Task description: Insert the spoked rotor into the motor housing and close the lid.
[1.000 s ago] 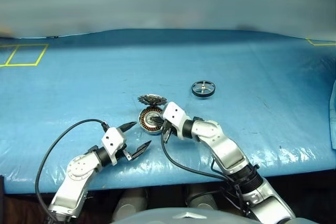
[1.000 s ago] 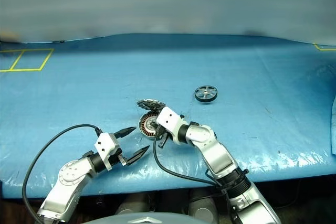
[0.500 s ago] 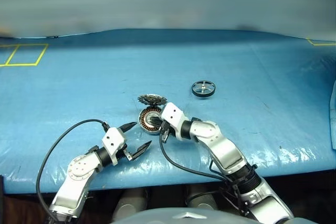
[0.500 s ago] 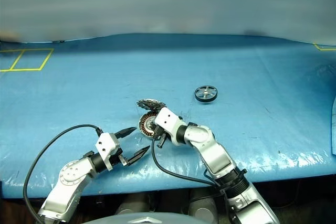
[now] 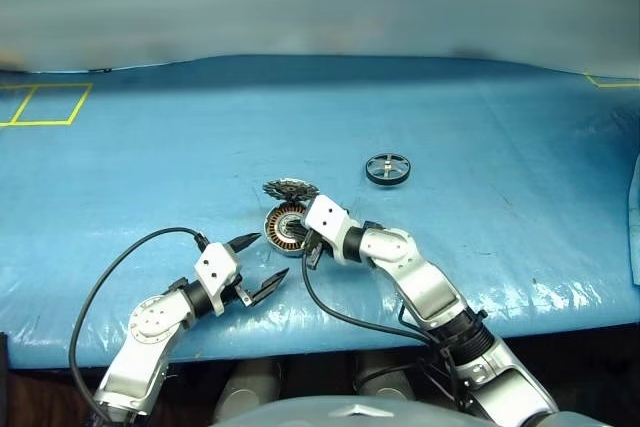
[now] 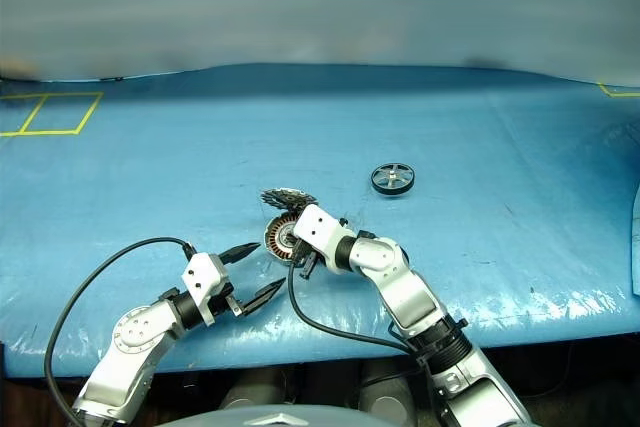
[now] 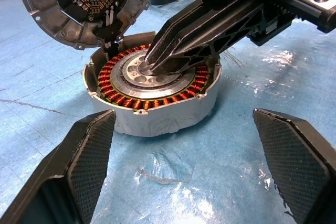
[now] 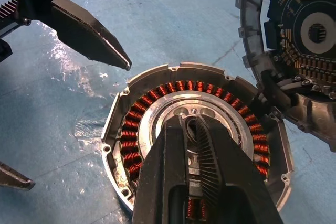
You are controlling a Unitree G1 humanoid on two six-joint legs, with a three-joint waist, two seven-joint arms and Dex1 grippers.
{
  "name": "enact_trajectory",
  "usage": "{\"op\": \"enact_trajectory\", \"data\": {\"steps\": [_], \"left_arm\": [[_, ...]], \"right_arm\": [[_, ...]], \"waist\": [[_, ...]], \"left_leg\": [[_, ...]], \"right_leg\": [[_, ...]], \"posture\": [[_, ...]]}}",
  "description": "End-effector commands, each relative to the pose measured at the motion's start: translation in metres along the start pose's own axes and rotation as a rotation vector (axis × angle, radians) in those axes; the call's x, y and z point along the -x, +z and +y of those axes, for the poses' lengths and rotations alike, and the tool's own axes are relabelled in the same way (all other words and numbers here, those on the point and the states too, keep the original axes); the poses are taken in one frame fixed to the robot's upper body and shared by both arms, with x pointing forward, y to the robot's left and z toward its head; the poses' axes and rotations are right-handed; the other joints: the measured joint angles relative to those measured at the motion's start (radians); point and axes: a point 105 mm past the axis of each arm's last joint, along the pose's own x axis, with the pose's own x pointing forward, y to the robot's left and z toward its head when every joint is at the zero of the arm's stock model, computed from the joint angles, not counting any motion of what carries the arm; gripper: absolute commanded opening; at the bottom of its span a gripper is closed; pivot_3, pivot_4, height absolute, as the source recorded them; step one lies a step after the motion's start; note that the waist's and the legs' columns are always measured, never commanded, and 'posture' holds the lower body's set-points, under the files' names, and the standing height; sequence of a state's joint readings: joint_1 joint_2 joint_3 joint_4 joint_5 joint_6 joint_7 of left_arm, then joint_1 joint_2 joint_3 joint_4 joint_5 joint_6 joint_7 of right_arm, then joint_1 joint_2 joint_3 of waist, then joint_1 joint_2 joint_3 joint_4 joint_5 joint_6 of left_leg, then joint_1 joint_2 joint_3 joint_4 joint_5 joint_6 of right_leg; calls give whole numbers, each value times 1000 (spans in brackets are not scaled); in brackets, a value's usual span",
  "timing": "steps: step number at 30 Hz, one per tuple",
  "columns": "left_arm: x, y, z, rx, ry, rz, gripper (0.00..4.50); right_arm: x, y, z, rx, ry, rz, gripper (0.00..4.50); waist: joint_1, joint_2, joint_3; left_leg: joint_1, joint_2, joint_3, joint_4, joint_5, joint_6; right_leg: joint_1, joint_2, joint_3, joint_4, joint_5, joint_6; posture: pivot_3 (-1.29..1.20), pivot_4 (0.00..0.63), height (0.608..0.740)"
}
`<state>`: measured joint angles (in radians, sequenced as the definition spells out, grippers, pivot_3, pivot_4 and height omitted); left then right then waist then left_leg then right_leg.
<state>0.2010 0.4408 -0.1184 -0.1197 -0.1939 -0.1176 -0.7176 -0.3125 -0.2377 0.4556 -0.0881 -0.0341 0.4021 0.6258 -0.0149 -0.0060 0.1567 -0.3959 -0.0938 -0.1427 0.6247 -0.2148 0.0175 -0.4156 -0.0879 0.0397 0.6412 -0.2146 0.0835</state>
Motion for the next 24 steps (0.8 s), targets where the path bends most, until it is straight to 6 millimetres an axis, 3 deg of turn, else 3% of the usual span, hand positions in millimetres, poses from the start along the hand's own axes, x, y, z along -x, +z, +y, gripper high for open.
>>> {"op": "enact_trajectory", "data": {"steps": [1, 24], "left_arm": [[0, 2, -1, -7, 2, -9, 4463], [-2, 1, -4, 5, -2, -10, 4463]], "right_arm": [[2, 18, -9, 43, -35, -58, 438], [1, 7, -23, 39, -100, -31, 438]], "waist": [[0, 0, 0], [-1, 0, 0]], "left_leg": [[0, 0, 0, 0, 0, 0], [0, 0, 0, 0, 0, 0]], "right_leg": [[0, 0, 0, 0, 0, 0], [1, 0, 0, 0, 1, 1]], "posture": [[0, 150, 740], [0, 150, 740]]}}
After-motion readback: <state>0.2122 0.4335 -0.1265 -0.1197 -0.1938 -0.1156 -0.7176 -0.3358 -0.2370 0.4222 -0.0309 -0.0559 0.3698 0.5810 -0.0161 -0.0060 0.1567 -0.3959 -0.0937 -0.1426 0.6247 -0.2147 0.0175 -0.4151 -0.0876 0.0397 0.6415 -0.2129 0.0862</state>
